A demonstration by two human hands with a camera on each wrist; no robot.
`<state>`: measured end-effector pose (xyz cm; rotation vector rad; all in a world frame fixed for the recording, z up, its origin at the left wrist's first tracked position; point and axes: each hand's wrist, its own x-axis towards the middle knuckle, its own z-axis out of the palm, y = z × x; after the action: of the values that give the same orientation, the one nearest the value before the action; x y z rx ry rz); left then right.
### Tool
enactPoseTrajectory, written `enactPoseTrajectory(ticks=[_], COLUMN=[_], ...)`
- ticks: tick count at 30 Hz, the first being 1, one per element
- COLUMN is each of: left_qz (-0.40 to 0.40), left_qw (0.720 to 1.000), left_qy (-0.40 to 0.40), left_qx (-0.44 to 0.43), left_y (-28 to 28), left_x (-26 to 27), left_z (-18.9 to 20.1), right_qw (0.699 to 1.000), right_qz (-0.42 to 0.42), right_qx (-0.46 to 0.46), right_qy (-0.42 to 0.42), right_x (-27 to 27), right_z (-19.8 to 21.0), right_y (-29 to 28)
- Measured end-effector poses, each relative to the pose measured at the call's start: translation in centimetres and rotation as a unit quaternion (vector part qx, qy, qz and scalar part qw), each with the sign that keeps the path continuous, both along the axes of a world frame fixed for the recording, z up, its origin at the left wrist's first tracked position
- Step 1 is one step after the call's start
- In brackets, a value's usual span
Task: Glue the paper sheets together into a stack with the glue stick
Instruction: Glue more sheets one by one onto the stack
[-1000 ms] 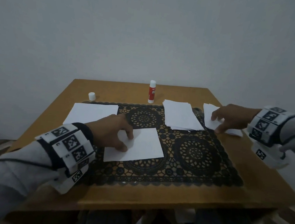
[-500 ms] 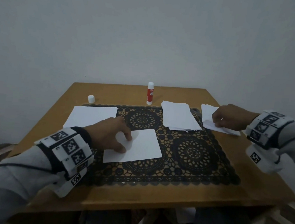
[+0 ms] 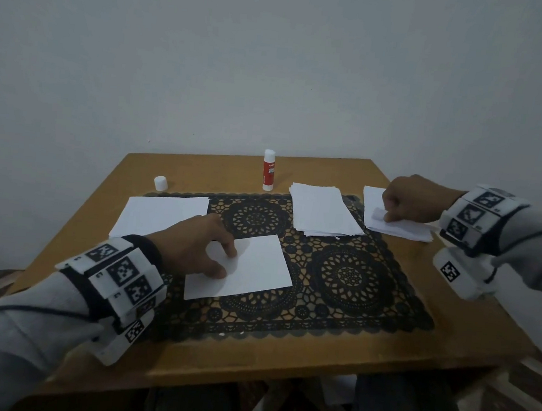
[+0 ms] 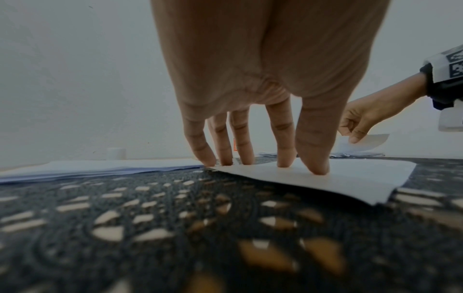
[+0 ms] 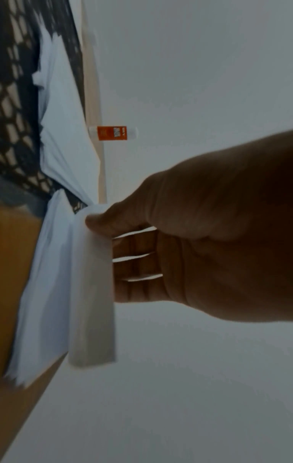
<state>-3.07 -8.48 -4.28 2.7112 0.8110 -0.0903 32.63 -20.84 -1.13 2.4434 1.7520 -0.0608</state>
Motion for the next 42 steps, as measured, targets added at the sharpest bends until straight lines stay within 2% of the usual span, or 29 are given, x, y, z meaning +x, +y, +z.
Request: enactPoseTrajectory(ticks=[4,8,13,20,22,24,27,28,29,32,34,39,42], left_qz=[0.001,-0.006,0.004,0.046,0.097,0.153,0.189,0.189,0.197,0.240,0.249,0.259,0.244], left_qw=[1.000,1.000,1.000,0.988,0.977,0.945,0.858,0.846,0.846,0.843,0.850,0.908,0.939], left_qy=[-0.006,-0.010,-0.030,-0.137,-0.190,-0.256,-0.333,-0.337,-0.336,-0.342,-0.324,-0.218,-0.140], left_qx=[-0.001,0.003,0.008,0.062,0.008,-0.133,-0.343,-0.367,-0.364,-0.338,-0.332,-0.247,-0.196], left_y=[0.1,0.1,-0.1,0.1,0.5,0.2,-0.7,-0.9,-0.9,-0.8,-0.8,-0.4,-0.2], left_x=[0.0,-0.1,0.1,-0.1,-0.4,-0.6,-1.3,-1.6,-1.9,-3.0,-3.8,-4.2,-3.9], left_z=[-0.1,-0.2,0.1,0.7,1.6,2.9,4.5,4.7,4.5,3.4,2.8,1.4,0.8], right_qw=[0.999,0.991,0.966,0.905,0.888,0.864,0.803,0.791,0.788,0.790,0.790,0.810,0.839], right_qz=[-0.014,-0.010,0.054,0.174,0.175,0.159,0.104,0.076,0.052,-0.007,-0.030,-0.042,-0.042], right_qx=[0.024,0.128,0.247,0.380,0.407,0.422,0.392,0.374,0.352,0.244,0.165,0.071,0.021], right_qy=[-0.037,-0.044,-0.049,0.072,0.120,0.224,0.436,0.478,0.502,0.562,0.590,0.580,0.542], right_x=[-0.6,-1.4,-4.8,-10.7,-12.4,-13.5,-14.2,-14.3,-14.4,-14.6,-14.9,-14.9,-14.9], right_z=[0.8,1.7,3.0,6.0,7.2,7.7,7.2,6.7,6.0,3.7,2.2,0.0,-0.9], right_y=[0.2,-0.1,0.3,0.8,0.6,0.4,0.5,0.5,0.7,1.0,1.0,1.2,1.7])
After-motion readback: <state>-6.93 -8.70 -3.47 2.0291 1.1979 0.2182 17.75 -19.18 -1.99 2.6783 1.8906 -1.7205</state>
